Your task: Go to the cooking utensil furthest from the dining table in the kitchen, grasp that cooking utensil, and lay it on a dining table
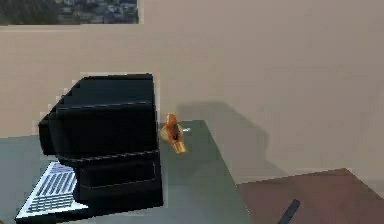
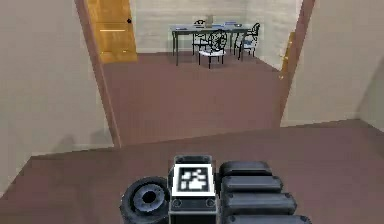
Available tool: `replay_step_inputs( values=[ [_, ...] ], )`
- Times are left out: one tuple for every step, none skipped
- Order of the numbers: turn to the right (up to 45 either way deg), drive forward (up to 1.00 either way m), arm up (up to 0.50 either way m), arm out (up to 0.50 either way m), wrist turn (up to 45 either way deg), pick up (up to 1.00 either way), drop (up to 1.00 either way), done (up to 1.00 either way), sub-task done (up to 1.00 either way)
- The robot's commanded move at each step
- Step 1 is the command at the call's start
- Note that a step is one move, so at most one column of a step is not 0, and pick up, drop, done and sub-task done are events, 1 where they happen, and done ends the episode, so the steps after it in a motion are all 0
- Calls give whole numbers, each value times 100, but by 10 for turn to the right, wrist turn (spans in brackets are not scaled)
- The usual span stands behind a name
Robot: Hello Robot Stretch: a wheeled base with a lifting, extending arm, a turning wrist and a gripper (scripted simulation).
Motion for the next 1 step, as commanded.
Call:
replay_step_inputs(
  values=[
    [360, 0, 0, 0, 0, 0, 0, 0, 0]
  ],
)
